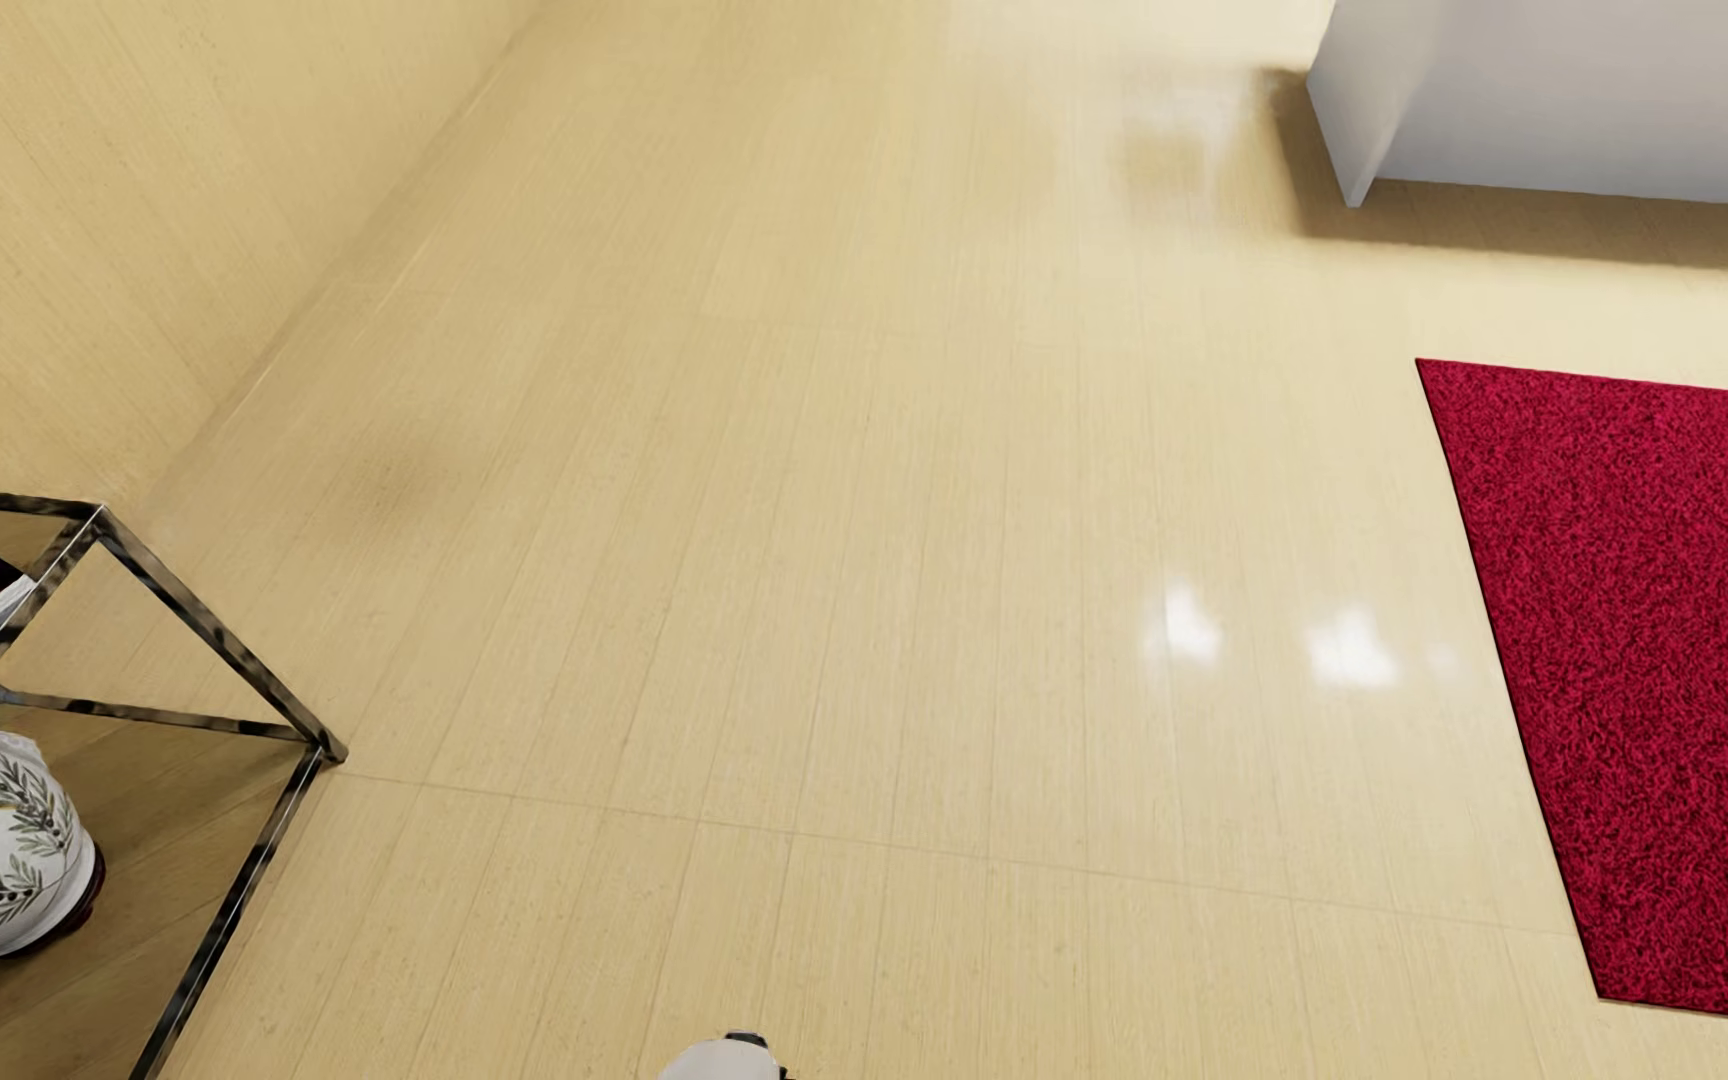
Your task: Go around the counter
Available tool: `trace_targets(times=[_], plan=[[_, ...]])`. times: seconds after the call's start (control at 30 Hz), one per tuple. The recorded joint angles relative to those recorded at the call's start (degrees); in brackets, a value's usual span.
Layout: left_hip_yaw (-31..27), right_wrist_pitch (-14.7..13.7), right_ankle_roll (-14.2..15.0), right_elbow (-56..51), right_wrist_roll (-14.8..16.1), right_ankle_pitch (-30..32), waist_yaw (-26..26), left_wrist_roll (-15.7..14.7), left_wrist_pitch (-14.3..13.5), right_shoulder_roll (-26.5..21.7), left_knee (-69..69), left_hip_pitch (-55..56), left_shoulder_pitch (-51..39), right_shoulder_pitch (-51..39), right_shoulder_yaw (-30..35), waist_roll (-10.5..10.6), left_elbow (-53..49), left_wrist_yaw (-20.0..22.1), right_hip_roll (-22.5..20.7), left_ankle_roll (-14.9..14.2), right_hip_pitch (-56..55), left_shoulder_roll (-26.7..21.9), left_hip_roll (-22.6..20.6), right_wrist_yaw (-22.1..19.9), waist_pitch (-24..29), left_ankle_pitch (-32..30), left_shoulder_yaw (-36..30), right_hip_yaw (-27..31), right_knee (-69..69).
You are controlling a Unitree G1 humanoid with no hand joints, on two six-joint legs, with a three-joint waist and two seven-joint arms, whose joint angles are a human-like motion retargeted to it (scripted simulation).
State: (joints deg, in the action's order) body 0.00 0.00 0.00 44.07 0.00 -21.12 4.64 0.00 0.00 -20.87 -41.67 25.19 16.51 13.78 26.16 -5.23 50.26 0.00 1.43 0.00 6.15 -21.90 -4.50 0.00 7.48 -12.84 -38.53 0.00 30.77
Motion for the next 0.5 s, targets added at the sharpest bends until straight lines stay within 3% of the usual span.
trace_targets(times=[0.03,0.07,0.1,0.13,0.2,0.27,0.3,0.37,0.43,0.5], plan=[[0.0,0.0,0.0,-1.8,0.0,-1.4,1.7,0.0,0.0,-0.6,8.4,2.4,0.3,-0.9,-0.5,0.0,-0.3,0.0,0.1,0.0,3.7,-0.1,0.4,0.0,-0.6,6.4,0.3,0.0,-1.6],[0.0,0.0,0.0,-2.8,0.0,-2.8,3.1,0.0,0.0,-1.1,13.2,4.2,0.8,-2.0,-0.6,-0.2,-0.6,0.0,0.4,0.0,7.0,-0.2,0.8,0.0,-0.9,16.5,0.3,0.0,-2.3],[0.0,0.0,0.0,-3.2,0.0,-3.4,4.5,0.0,0.0,-1.4,13.5,5.3,1.0,-3.1,-0.7,-0.6,-0.7,0.0,1.0,0.0,9.4,-0.4,1.7,0.0,-1.0,22.1,0.4,0.0,-2.0],[0.0,0.0,0.0,-2.8,0.0,-2.6,6.0,0.0,0.0,-1.2,12.1,6.4,1.2,-3.7,-1.4,-0.8,-0.5,0.0,1.5,0.0,10.9,-0.3,2.2,0.0,-1.0,17.7,0.7,0.0,-0.8],[0.0,0.0,0.0,-0.4,0.0,7.0,7.5,0.0,0.0,-0.1,5.3,9.8,1.3,-2.5,-3.2,-2.4,1.0,0.0,4.3,0.0,11.1,0.2,0.2,0.0,-1.7,-0.9,0.4,0.0,6.7],[0.0,0.0,0.0,3.5,0.0,22.4,3.5,0.0,0.0,0.6,-0.1,6.3,0.5,-0.5,-2.0,-3.6,3.1,0.0,6.3,0.0,4.2,0.6,-4.3,0.0,-2.8,-2.6,-1.0,0.0,25.2],[0.0,0.0,0.0,3.9,0.0,22.3,1.4,0.0,0.0,0.6,-0.1,2.7,-0.1,0.6,-1.3,-3.8,3.5,0.0,7.5,0.0,-2.2,1.1,-6.6,0.0,-3.2,0.1,0.5,0.0,36.3],[0.0,0.0,0.0,4.9,0.0,9.8,-4.1,0.0,0.0,0.7,4.7,-9.5,-2.0,2.3,-0.5,-2.4,2.9,0.0,6.9,0.0,-12.8,1.2,-7.8,0.0,-2.3,8.6,2.8,0.0,46.5],[0.0,0.0,0.0,5.9,0.0,5.4,-11.3,0.0,0.0,0.4,10.5,-21.1,-4.0,3.9,-0.5,0.5,-1.0,0.0,5.6,0.0,-22.1,-0.1,-6.2,0.0,-2.2,17.3,3.1,0.0,39.8],[0.0,0.0,0.0,6.0,0.0,6.9,-16.6,0.0,0.0,-0.2,15.8,-32.2,-5.9,5.2,-1.0,2.1,-7.1,0.0,5.8,0.0,-27.8,-2.0,-3.9,0.0,-1.5,26.4,4.1,0.0,23.4]])
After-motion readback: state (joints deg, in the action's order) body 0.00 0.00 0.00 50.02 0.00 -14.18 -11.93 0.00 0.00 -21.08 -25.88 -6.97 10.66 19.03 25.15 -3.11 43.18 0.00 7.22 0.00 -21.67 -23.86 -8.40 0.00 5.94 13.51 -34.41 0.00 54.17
